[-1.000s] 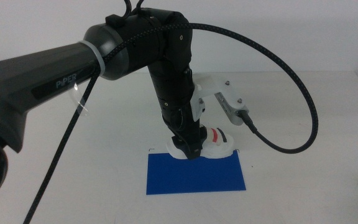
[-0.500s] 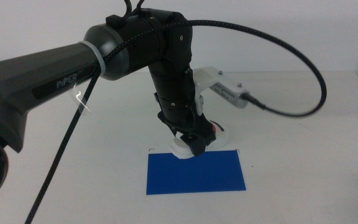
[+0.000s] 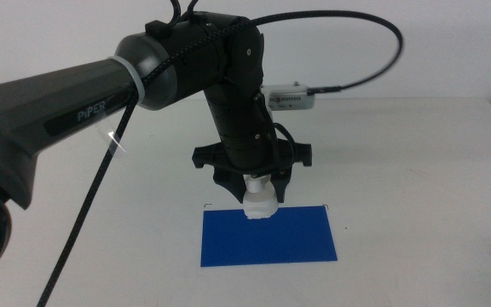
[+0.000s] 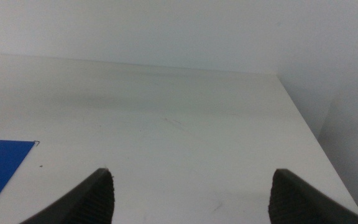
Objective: Use one arm to grab the shoe from the table and place it on the mat.
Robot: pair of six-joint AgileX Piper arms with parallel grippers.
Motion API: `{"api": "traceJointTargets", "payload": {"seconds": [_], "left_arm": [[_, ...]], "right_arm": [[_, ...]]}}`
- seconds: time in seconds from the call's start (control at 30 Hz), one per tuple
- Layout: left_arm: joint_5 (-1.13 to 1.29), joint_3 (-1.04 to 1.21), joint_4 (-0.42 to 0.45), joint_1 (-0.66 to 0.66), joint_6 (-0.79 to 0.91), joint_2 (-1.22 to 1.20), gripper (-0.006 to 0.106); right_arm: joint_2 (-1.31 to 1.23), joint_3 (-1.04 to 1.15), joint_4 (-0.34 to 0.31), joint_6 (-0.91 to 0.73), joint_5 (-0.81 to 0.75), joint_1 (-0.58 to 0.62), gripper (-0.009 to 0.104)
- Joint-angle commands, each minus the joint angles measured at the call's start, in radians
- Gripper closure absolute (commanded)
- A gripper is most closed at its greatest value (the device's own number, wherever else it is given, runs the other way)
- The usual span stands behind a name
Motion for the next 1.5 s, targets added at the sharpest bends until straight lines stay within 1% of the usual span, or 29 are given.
{"api": "traceJointTargets", "payload": {"seconds": [0.0,0.33,0.6,0.93,0.97,1.0,1.47], "left_arm": [[-0.013,-0.022,-0.025,-0.003,-0.133,-0.059,0.102],[-0.014,-0.022,-0.025,-0.003,-0.537,-0.059,0.102],[-0.015,-0.022,-0.025,-0.003,-1.0,-0.059,0.102],[-0.015,-0.022,-0.025,-0.003,-1.475,-0.058,0.102],[-0.014,-0.022,-0.025,-0.003,-1.686,-0.054,0.102],[-0.013,-0.022,-0.028,-0.004,-1.731,-0.048,0.102],[-0.04,-0.024,-0.04,-0.017,-1.73,0.064,0.102]], "right_arm": [[-0.026,0.005,-0.009,-0.008,-0.077,-0.002,0.031],[-0.026,0.005,-0.009,-0.008,-0.077,-0.002,0.031],[-0.026,0.005,-0.009,-0.008,-0.077,-0.002,0.031],[-0.026,0.005,-0.009,-0.008,-0.077,-0.002,0.031],[-0.026,0.005,-0.009,-0.008,-0.077,-0.002,0.031],[-0.026,0.005,-0.009,-0.008,-0.077,-0.002,0.031],[-0.026,0.005,-0.009,-0.008,-0.077,-0.002,0.031]]}}
